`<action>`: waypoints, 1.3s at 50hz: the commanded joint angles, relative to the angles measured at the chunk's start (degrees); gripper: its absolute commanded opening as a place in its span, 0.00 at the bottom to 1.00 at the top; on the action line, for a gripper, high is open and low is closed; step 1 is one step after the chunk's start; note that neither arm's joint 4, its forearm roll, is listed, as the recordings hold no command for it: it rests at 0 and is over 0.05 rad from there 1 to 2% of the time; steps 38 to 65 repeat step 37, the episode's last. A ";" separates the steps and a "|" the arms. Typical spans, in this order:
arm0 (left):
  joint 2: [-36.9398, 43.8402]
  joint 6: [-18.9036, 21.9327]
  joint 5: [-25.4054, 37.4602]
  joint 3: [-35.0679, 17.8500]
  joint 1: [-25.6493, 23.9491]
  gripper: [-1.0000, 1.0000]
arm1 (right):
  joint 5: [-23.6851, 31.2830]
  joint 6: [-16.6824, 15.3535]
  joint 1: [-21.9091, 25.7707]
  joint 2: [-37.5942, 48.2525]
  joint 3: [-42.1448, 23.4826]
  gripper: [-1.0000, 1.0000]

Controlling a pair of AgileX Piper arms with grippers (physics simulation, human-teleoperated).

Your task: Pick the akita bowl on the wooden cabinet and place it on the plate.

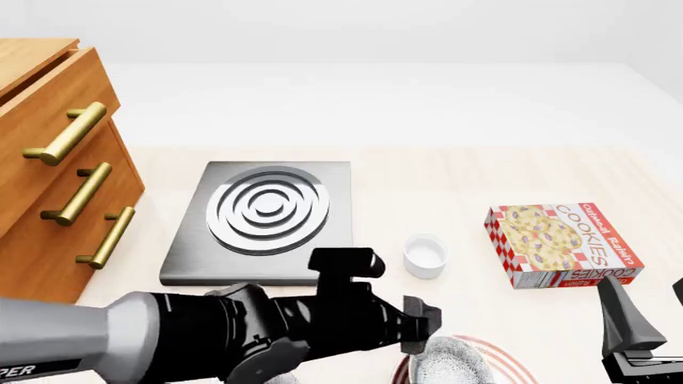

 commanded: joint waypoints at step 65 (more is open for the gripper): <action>-30.94 1.61 6.68 12.42 28.56 1.00 | 0.00 0.00 0.00 0.00 0.00 1.00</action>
